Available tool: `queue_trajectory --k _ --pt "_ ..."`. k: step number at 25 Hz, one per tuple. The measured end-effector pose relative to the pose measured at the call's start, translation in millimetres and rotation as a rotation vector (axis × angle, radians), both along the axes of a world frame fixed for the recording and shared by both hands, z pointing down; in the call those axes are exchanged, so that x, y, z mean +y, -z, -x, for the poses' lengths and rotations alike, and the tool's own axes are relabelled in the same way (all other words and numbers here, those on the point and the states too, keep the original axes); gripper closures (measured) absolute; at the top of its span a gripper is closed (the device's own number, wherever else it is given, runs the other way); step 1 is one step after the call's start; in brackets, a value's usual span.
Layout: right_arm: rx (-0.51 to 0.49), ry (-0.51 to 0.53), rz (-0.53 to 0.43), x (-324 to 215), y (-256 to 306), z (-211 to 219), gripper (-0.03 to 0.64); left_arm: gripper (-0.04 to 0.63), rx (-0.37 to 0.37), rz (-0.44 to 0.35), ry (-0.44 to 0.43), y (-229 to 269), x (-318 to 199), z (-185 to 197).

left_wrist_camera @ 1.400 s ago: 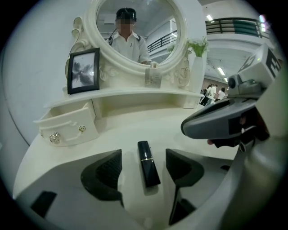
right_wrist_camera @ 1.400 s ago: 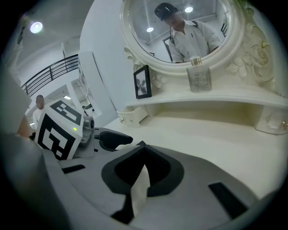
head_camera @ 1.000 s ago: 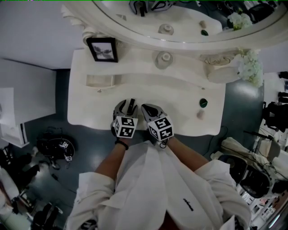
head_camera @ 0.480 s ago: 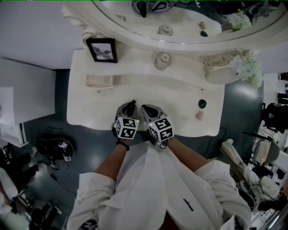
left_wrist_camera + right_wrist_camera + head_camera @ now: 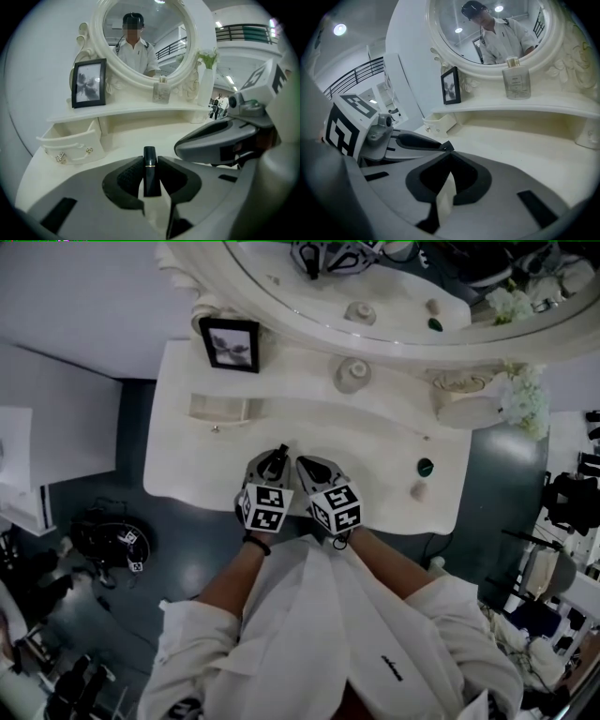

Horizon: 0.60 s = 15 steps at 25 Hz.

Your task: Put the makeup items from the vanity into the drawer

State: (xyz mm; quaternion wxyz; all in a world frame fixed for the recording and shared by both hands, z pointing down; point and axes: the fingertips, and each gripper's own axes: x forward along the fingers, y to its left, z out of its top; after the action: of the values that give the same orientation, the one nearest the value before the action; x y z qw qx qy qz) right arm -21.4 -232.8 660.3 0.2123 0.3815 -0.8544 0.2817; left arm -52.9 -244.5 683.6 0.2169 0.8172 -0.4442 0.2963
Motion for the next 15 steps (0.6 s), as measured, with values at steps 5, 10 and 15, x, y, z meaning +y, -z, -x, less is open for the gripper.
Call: queue_trajectory --k 5,10,15 --pt "-0.004 0.021 -0.020 -13 8 15 0.598 0.482 0.027 -0.032 0.030 22 -12 11" --pt "-0.003 0.055 -0.040 -27 17 35 0.600 0.482 0.045 -0.046 0.076 37 -22 32" --pt "-0.008 0.100 -0.065 -40 26 62 0.598 0.482 0.058 -0.087 0.133 54 -42 63"
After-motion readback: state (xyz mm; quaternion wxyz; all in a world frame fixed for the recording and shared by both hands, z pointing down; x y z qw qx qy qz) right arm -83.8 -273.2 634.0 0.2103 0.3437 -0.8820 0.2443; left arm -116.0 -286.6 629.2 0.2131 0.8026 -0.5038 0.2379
